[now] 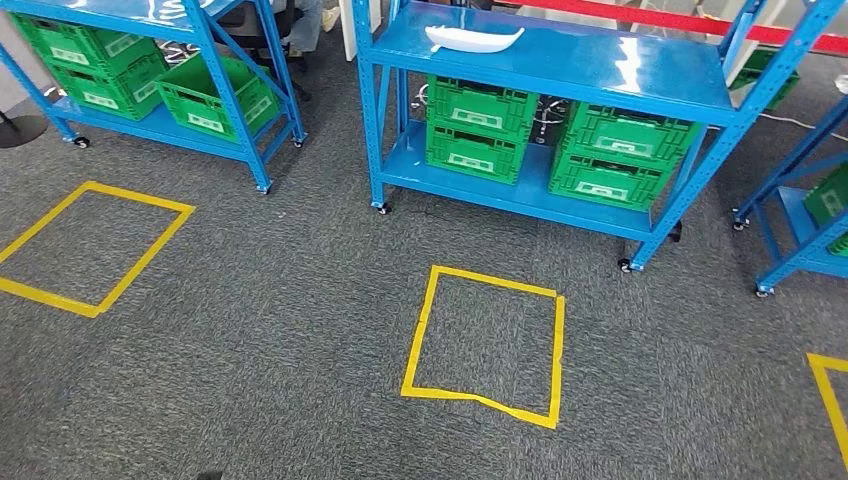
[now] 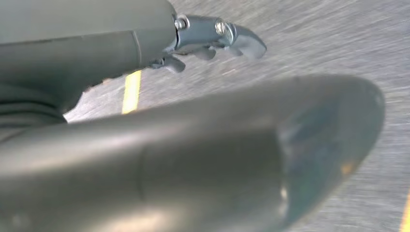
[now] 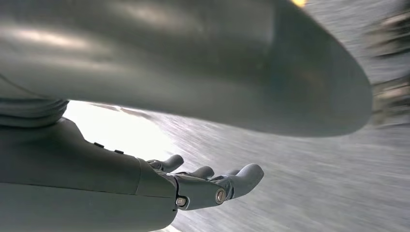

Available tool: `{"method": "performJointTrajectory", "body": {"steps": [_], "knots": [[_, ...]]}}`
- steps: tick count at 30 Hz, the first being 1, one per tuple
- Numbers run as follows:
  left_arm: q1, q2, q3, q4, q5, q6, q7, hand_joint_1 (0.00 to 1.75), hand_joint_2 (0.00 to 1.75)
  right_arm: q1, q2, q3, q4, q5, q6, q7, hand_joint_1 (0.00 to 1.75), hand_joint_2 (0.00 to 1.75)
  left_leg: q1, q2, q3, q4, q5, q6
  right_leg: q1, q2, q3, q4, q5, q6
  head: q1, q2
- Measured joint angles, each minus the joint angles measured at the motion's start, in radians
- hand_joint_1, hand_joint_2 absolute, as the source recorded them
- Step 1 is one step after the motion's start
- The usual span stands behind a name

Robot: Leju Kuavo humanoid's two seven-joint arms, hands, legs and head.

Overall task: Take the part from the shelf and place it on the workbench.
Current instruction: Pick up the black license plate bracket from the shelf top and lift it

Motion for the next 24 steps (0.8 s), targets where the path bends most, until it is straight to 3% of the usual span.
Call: {"method": "performJointTrajectory", "body": {"steps": [1, 2, 4, 6, 7, 8, 10, 12, 14, 16, 17, 18, 21, 22, 23, 24], "knots": [[-0.012, 0.001, 0.000, -0.019, 0.000, 0.000, 0.000, 0.00, 0.00, 0.013, 0.000, 0.000, 0.019, 0.000, 0.000, 0.000, 0.00, 0.00, -0.002, 0.011, -0.002, 0.001, -0.001, 0.001, 0.001, -0.003, -0.018, 0.038, -0.010, -0.001, 0.000, 0.000], [-0.019, 0.001, 0.000, -0.031, 0.000, 0.000, 0.001, 0.00, 0.00, 0.021, -0.001, 0.000, 0.032, 0.000, 0.000, 0.000, 0.00, 0.00, -0.004, 0.023, -0.003, 0.002, -0.002, 0.002, 0.002, -0.006, -0.015, 0.038, -0.002, -0.003, 0.000, 0.000], [-0.012, 0.001, 0.000, -0.031, 0.000, 0.000, 0.001, 0.00, 0.00, 0.013, -0.002, 0.000, 0.034, 0.000, 0.000, -0.001, 0.00, 0.00, -0.006, 0.049, 0.001, 0.003, -0.005, 0.002, 0.007, -0.031, 0.050, -0.074, 0.056, -0.011, 0.001, 0.000], [0.022, 0.001, 0.000, -0.002, 0.000, 0.000, 0.002, 0.00, 0.00, -0.029, -0.003, 0.000, 0.006, 0.000, 0.000, -0.003, 0.00, 0.00, -0.010, 0.081, 0.005, 0.004, -0.011, -0.005, 0.015, -0.089, 0.124, -0.201, 0.099, -0.024, 0.000, 0.000], [0.045, 0.001, 0.000, 0.022, 0.000, 0.000, 0.003, 0.00, 0.00, -0.056, -0.003, 0.000, -0.018, 0.000, 0.000, -0.004, 0.00, 0.00, -0.012, 0.098, 0.008, 0.003, -0.015, -0.009, 0.019, -0.106, 0.143, -0.233, 0.107, -0.030, -0.001, 0.000], [0.071, 0.001, 0.000, 0.051, 0.000, 0.000, 0.004, 0.00, 0.00, -0.085, -0.003, 0.000, -0.046, 0.000, 0.000, -0.005, 0.00, 0.00, -0.012, 0.115, 0.012, 0.002, -0.018, -0.014, 0.020, -0.106, 0.146, -0.242, 0.109, -0.035, -0.002, 0.000], [0.125, 0.000, 0.000, 0.115, 0.000, 0.000, 0.006, 0.00, 0.00, -0.141, -0.003, 0.000, -0.109, 0.000, 0.000, -0.005, 0.00, 0.00, -0.010, 0.137, 0.024, 0.001, -0.022, -0.024, 0.017, -0.073, 0.143, -0.249, 0.117, -0.042, -0.003, 0.000], [0.176, 0.000, 0.000, 0.178, 0.000, 0.000, 0.007, 0.00, 0.00, -0.193, -0.003, 0.000, -0.172, 0.000, 0.000, -0.005, 0.00, 0.00, -0.007, 0.093, 0.015, 0.035, -0.049, -0.037, 0.008, -0.042, 0.144, -0.257, 0.126, -0.050, -0.005, 0.000], [0.224, 0.003, 0.000, 0.244, 0.000, 0.000, 0.007, 0.00, 0.00, -0.239, -0.003, 0.000, -0.234, 0.000, 0.000, -0.004, 0.00, 0.00, -0.002, 0.025, -0.037, 0.145, -0.112, -0.048, 0.004, -0.010, 0.141, -0.258, 0.132, -0.054, -0.009, 0.000], [0.267, 0.008, 0.000, 0.299, 0.000, 0.000, 0.007, 0.00, 0.00, -0.273, -0.003, 0.000, -0.283, 0.000, 0.000, -0.004, 0.00, 0.00, 0.003, 0.006, -0.092, 0.257, -0.154, -0.053, 0.003, 0.026, 0.136, -0.255, 0.134, -0.055, -0.011, 0.000], [0.280, 0.009, 0.000, 0.316, 0.000, 0.000, 0.007, 0.00, 0.00, -0.281, -0.003, 0.000, -0.298, 0.000, 0.000, -0.004, 0.00, 0.00, 0.004, 0.004, -0.101, 0.269, -0.145, -0.054, 0.002, 0.042, 0.135, -0.254, 0.134, -0.055, -0.012, 0.000], [0.284, 0.010, 0.000, 0.325, 0.000, 0.000, 0.007, 0.00, 0.00, -0.282, -0.003, 0.000, -0.306, 0.000, 0.000, -0.004, 0.00, 0.00, 0.005, 0.004, -0.091, 0.240, -0.117, -0.055, 0.000, 0.054, 0.136, -0.253, 0.134, -0.053, -0.012, 0.000], [0.243, 0.012, -0.001, 0.299, 0.000, 0.000, 0.005, 0.00, 0.00, -0.246, -0.003, -0.001, -0.287, 0.000, 0.000, -0.001, 0.00, 0.00, 0.008, -0.003, -0.008, 0.049, -0.017, -0.054, -0.003, 0.064, 0.139, -0.252, 0.127, -0.037, -0.013, 0.000], [0.218, 0.010, -0.001, 0.276, 0.000, 0.000, 0.004, 0.00, 0.00, -0.225, -0.004, -0.001, -0.267, 0.000, 0.000, -0.001, 0.00, 0.00, 0.008, -0.005, 0.008, 0.013, -0.005, -0.049, -0.002, 0.063, 0.139, -0.252, 0.125, -0.030, -0.011, 0.000], [0.192, 0.007, -0.001, 0.250, 0.000, 0.000, 0.003, 0.00, 0.00, -0.202, -0.004, -0.001, -0.243, 0.000, 0.000, 0.000, 0.00, 0.00, 0.006, -0.010, 0.009, 0.003, -0.003, -0.043, 0.000, 0.059, 0.139, -0.251, 0.122, -0.030, -0.010, 0.000], [0.170, 0.005, -0.001, 0.225, 0.000, 0.000, 0.001, 0.00, 0.00, -0.178, -0.004, -0.001, -0.219, 0.000, 0.000, 0.001, 0.00, 0.00, 0.006, -0.013, 0.005, -0.001, -0.001, -0.037, 0.002, 0.056, 0.141, -0.251, 0.119, -0.036, -0.008, 0.000]]}}
